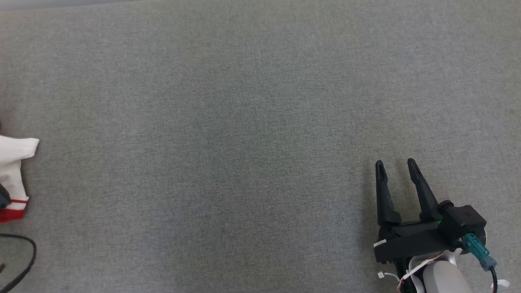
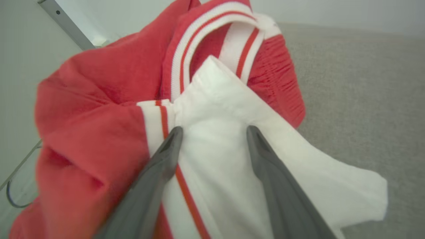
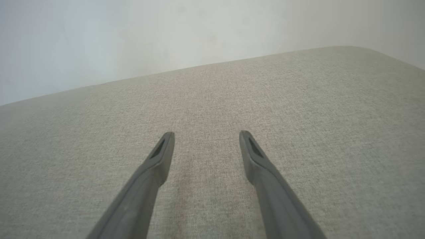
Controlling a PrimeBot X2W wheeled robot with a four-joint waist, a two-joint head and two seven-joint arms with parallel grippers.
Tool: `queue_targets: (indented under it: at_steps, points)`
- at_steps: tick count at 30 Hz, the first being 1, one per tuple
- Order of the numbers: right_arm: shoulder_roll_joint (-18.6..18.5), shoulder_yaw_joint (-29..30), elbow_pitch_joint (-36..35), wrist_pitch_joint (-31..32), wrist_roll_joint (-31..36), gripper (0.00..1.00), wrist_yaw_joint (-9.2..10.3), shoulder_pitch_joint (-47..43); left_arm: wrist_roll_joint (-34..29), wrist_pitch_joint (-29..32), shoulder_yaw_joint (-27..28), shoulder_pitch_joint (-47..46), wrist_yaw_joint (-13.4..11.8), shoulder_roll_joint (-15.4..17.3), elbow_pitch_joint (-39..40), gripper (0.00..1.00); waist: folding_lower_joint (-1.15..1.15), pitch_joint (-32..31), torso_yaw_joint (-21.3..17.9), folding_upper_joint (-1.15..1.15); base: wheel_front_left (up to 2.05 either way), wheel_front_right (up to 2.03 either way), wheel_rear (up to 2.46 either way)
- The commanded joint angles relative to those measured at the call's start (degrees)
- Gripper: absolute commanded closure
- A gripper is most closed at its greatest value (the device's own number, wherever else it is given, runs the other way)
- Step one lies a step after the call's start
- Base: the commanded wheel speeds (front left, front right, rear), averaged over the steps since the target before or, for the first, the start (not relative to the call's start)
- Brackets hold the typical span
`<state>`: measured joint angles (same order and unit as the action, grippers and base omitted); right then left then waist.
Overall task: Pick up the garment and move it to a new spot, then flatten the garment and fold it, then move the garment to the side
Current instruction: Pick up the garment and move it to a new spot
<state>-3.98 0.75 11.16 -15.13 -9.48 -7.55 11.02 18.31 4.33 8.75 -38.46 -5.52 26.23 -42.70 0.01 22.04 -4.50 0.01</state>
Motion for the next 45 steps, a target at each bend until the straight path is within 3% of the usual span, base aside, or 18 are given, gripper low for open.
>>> queue_targets:
  at_steps: [1,6,7,8,9,18,25,34,40,45]
  points:
    - [0.3,-0.1,-0.1,0.0,0.1,0.0,0.12,0.4,0.9,0.8,0.1,0.0,-0.3,0.0,-1.0,0.0,-0.01,0.2,0.0,-0.01,0.0,0.0,0.0]
    - [-0.2,-0.4,0.2,0.0,0.0,0.0,0.12,0.5,2.1,3.6,0.0,0.1,0.3,-0.9,-4.6,0.0,-0.01,0.0,0.5,-0.01,0.0,0.0,0.0]
    - [-0.2,-0.5,0.2,0.0,0.1,0.0,0.12,0.6,2.3,3.6,-0.1,0.0,0.5,-1.0,-5.0,0.56,-0.01,0.0,0.5,-0.01,0.0,0.0,0.0]
    - [-0.2,-0.5,0.2,0.0,0.2,0.0,0.12,0.5,2.3,2.9,-0.2,-0.1,0.6,-1.0,-5.2,0.81,-0.01,-0.1,0.5,-0.01,0.0,0.0,0.0]
    - [-0.2,-0.5,0.2,0.0,0.3,0.0,0.12,0.5,2.3,2.5,-0.3,-0.2,0.8,-1.1,-5.5,1.0,-0.01,-0.2,0.6,-0.01,0.0,0.0,0.0]
    - [-0.4,0.1,0.7,0.0,0.1,0.0,0.12,-0.7,2.2,-7.4,-0.3,-2.5,1.9,-1.3,-2.9,1.0,-0.01,-2.8,2.3,-0.01,0.0,0.0,0.0]
    - [0.2,-0.6,1.5,0.0,-0.3,0.0,0.12,-1.8,2.5,-14.4,-0.8,-6.6,3.5,-1.5,4.1,1.0,-0.01,-6.5,3.5,-0.01,0.0,0.0,0.0]
    - [0.9,-1.3,3.0,0.0,-1.5,0.0,0.12,-2.8,0.7,-11.6,-6.1,-13.2,5.1,-3.0,18.1,1.0,-0.01,-10.6,1.9,-0.01,0.0,0.0,0.0]
    - [1.2,-2.6,4.2,0.0,-3.7,0.0,0.12,-3.3,0.0,-7.0,-12.4,-17.0,6.2,-7.3,27.9,1.0,-0.01,-13.0,-2.0,-0.01,0.0,0.0,0.0]
    - [1.2,-3.7,4.9,0.0,-5.0,0.0,0.12,-3.4,0.7,-5.0,-17.1,-17.9,6.9,-12.2,31.2,1.0,-0.01,-13.7,-5.6,-0.01,0.0,0.0,0.0]
